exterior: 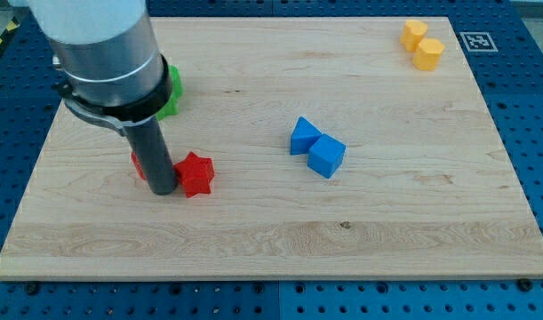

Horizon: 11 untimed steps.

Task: Slide the red star diagonal to the triangle

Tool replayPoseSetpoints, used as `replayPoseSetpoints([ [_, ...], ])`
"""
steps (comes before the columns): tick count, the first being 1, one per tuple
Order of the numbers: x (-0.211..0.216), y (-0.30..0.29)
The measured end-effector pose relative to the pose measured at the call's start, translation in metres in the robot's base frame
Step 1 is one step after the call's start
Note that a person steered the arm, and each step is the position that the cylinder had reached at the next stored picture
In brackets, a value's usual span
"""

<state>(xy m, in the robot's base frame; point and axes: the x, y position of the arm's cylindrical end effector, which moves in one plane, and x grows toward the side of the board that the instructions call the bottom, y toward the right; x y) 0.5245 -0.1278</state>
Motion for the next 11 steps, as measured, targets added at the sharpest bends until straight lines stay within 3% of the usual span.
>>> replayPoseSetpoints([
  [3,-0.015,0.061],
  [6,-0.016,0.075],
  [11,-0.087,0.111],
])
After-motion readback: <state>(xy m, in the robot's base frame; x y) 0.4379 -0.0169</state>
